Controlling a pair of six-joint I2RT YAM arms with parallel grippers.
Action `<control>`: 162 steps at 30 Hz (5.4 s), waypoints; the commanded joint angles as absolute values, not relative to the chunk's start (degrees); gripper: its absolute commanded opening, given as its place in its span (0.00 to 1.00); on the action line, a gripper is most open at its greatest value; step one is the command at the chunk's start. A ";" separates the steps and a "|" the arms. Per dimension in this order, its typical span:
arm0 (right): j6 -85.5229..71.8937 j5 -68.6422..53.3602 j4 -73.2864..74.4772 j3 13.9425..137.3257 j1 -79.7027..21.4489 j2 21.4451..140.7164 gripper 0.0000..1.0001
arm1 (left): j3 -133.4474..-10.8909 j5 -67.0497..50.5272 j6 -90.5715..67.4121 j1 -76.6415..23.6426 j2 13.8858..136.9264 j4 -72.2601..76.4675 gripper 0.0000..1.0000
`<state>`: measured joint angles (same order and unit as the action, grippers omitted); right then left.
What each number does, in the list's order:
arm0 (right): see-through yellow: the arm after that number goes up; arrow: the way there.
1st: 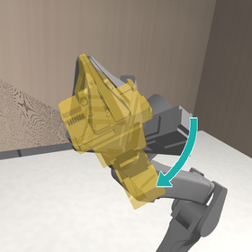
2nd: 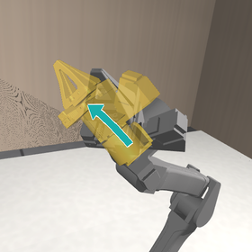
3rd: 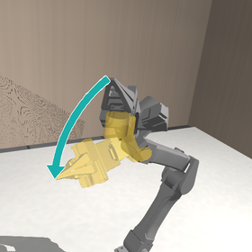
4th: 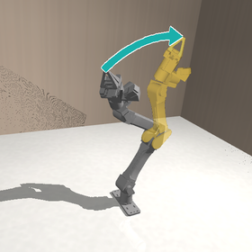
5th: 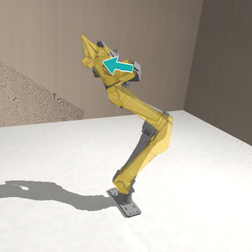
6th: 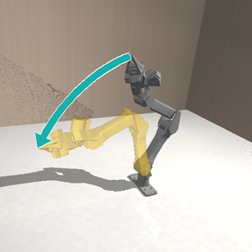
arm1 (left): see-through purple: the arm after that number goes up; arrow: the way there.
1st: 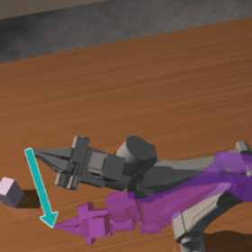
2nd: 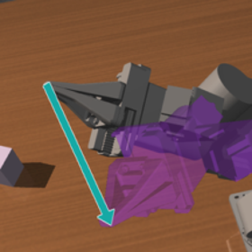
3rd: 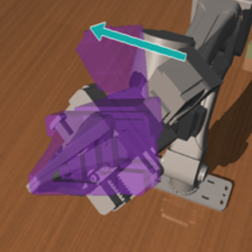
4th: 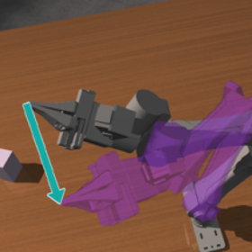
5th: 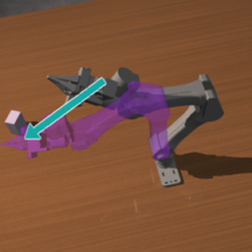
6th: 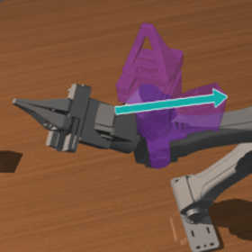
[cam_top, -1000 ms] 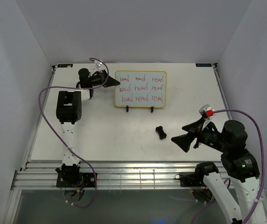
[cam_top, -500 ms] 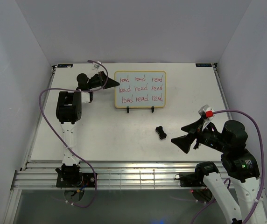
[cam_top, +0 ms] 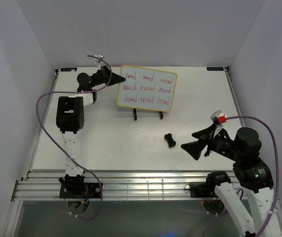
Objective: Erase the whiteboard
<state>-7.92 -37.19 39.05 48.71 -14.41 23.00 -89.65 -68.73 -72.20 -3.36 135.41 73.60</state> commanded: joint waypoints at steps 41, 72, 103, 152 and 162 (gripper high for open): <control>-17.22 4.92 34.38 52.74 -34.45 72.06 0.72 | -38.59 -35.42 -35.33 -3.69 29.80 -44.20 0.00; -11.08 8.35 24.34 56.43 -37.88 93.69 0.50 | -29.01 -32.25 -37.18 -3.60 26.63 -42.28 0.00; -12.04 9.14 25.40 52.74 -37.97 90.00 0.45 | -29.27 -31.29 -37.35 -3.60 25.93 -42.28 0.00; -20.57 5.53 19.43 83.33 -70.58 100.81 0.17 | -27.77 -39.81 -40.69 -3.60 21.88 -32.26 0.00; -19.25 7.74 18.02 76.73 -70.40 98.35 0.17 | -28.30 -39.55 -40.87 -3.60 22.41 -32.17 0.00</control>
